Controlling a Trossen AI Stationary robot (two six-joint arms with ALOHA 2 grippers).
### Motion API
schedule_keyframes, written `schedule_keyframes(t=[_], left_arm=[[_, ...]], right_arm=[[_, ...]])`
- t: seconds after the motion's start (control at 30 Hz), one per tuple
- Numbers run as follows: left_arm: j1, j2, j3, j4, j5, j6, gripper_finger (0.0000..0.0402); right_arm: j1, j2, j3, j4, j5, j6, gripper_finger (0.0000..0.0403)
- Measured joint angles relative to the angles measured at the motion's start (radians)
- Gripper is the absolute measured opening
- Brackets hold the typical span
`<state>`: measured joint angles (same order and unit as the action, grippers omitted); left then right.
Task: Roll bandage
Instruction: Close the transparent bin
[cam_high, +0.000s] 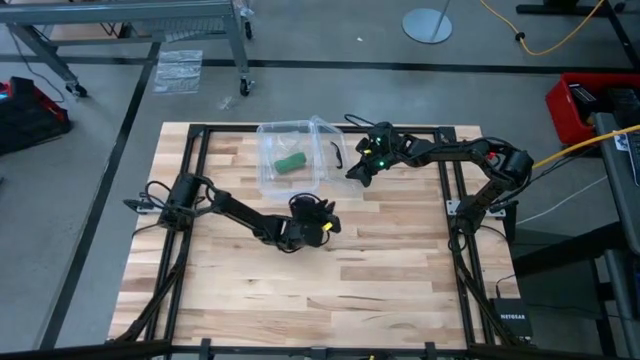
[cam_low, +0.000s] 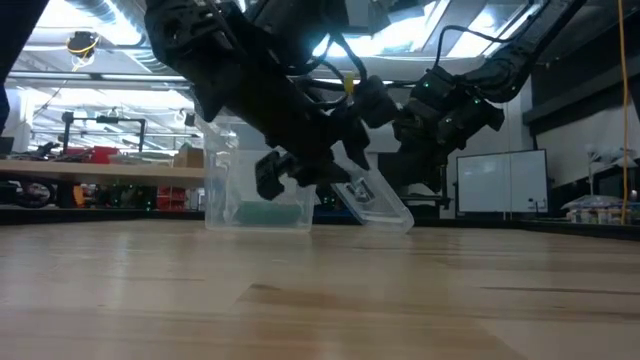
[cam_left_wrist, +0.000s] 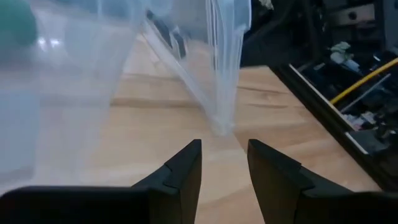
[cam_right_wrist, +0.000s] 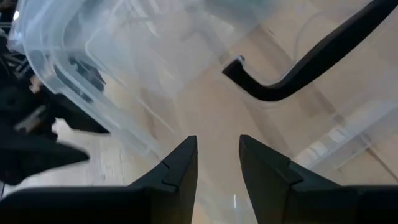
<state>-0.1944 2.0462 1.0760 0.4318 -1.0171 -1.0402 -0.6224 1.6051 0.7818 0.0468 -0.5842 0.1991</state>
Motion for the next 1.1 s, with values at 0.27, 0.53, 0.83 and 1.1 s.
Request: schedule_keyframes(t=[0.27, 0.53, 0.83, 1.1], left_arm=[[0.034, -0.013, 0.0, -0.004, -0.019, 0.093, 0.011], [0.083, -0.013, 0.0, -0.01, -0.017, 0.128, 0.0111], [0.115, -0.013, 0.0, -0.006, 0.025, 0.147, 0.0115], [0.109, -0.013, 0.0, 0.006, 0.173, 0.122, 0.015]], right_arm=[[0.0, 0.0, 0.0, -0.004, 0.0, -0.017, 0.0122], [0.0, 0.0, 0.0, -0.004, 0.0, -0.023, 0.0122], [0.0, 0.0, 0.0, -0.004, 0.0, -0.023, 0.0122], [0.0, 0.0, 0.0, -0.005, 0.0, -0.023, 0.0122]])
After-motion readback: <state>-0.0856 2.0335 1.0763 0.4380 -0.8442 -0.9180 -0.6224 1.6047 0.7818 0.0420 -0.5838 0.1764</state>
